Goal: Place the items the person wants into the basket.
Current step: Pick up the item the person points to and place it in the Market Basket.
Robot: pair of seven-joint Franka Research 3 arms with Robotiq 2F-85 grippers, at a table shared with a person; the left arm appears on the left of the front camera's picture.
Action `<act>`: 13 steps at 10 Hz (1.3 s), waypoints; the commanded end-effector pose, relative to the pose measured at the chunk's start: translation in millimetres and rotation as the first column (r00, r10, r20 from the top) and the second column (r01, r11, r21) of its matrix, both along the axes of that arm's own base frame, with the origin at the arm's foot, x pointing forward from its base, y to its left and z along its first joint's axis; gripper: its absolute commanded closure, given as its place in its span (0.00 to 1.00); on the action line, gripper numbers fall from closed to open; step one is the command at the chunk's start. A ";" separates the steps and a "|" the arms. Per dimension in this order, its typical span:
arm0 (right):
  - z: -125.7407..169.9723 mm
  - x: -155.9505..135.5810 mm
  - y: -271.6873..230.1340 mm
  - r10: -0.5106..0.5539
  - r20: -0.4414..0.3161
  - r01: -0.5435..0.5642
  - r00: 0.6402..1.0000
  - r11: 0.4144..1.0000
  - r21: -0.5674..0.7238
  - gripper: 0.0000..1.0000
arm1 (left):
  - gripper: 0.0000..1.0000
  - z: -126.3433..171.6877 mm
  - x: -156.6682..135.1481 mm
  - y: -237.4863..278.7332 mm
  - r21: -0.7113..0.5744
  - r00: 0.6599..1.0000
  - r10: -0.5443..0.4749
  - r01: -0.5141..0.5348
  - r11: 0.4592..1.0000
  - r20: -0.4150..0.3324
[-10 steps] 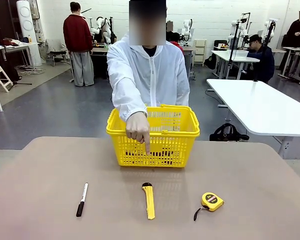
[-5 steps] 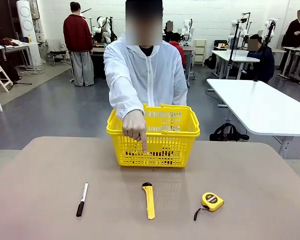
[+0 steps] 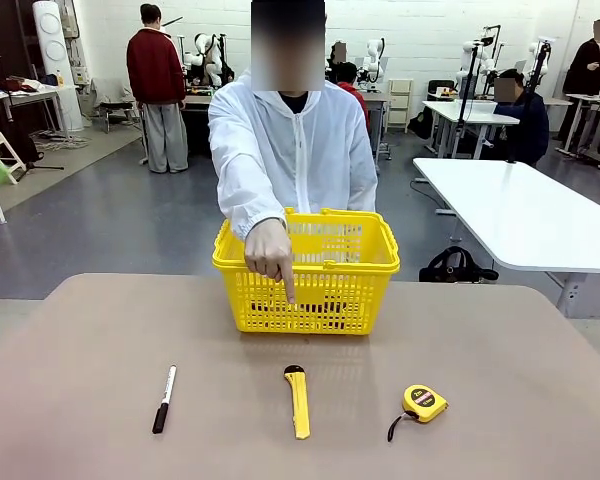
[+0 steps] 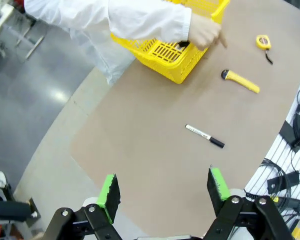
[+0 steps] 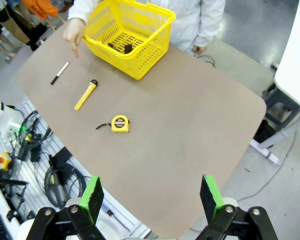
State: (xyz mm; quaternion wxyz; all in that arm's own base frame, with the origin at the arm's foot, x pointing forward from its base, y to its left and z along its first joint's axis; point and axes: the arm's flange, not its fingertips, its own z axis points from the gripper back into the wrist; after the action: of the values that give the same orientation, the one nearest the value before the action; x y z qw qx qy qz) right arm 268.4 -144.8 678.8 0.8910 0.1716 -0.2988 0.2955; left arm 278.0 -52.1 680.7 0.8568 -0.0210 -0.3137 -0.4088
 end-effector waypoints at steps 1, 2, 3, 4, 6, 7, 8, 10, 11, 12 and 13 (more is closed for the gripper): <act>-1.3 1.0 0.1 0.016 0.004 -0.016 1.000 1.000 0.012 0.00 | 0.09 -1.8 9.9 -123.6 0.147 0.962 0.261 -0.247 0.958 -0.079; -1.3 1.0 0.1 0.016 0.004 -0.016 1.000 1.000 0.012 0.00 | 0.09 -31.0 2.6 -177.0 0.245 0.929 0.359 -0.329 0.912 -0.090; -1.3 1.0 0.1 0.016 0.004 -0.016 1.000 1.000 0.012 0.00 | 0.09 -60.8 6.7 -219.4 0.263 0.895 0.438 -0.404 0.876 -0.084; -1.3 1.0 0.1 0.016 0.004 -0.016 1.000 1.000 0.012 0.00 | 0.09 -92.5 8.3 -252.0 0.292 0.867 0.485 -0.438 0.850 -0.111; -1.3 1.0 0.1 0.016 0.004 -0.016 1.000 1.000 0.012 0.00 | 0.09 -145.2 -4.3 -296.8 0.284 0.830 0.507 -0.440 0.852 -0.234; -1.3 1.0 0.1 0.016 0.004 -0.016 1.000 1.000 0.012 0.00 | 0.09 -151.4 6.8 -304.2 0.235 0.819 0.481 -0.423 0.875 -0.313; -1.3 1.0 0.1 0.016 0.004 -0.016 1.000 1.000 0.012 0.00 | 0.09 -158.3 14.1 -307.1 0.179 0.798 0.480 -0.446 0.877 -0.363; -1.3 1.0 0.1 0.016 0.004 -0.016 1.000 1.000 0.012 0.00 | 0.09 -178.5 32.5 -303.6 0.103 0.747 0.494 -0.505 0.857 -0.445; -1.3 1.0 0.1 0.016 0.004 -0.016 1.000 1.000 0.012 0.00 | 0.09 -185.5 44.7 -301.3 0.106 0.724 0.506 -0.523 0.846 -0.470; -1.3 1.0 0.1 0.016 0.004 -0.016 1.000 1.000 0.012 0.00 | 0.09 -188.5 47.2 -301.6 0.092 0.730 0.502 -0.524 0.847 -0.463; -1.3 1.0 0.1 0.016 0.004 -0.016 1.000 1.000 0.012 0.00 | 0.09 -177.5 45.2 -302.5 0.134 0.749 0.495 -0.491 0.861 -0.440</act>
State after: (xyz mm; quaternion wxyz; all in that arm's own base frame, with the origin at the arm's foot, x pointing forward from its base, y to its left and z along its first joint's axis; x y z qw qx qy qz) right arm 268.1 -145.1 679.0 0.8913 0.1711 -0.2989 0.2950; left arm 333.8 -350.7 497.2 0.9846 -0.0394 -0.0921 -0.1432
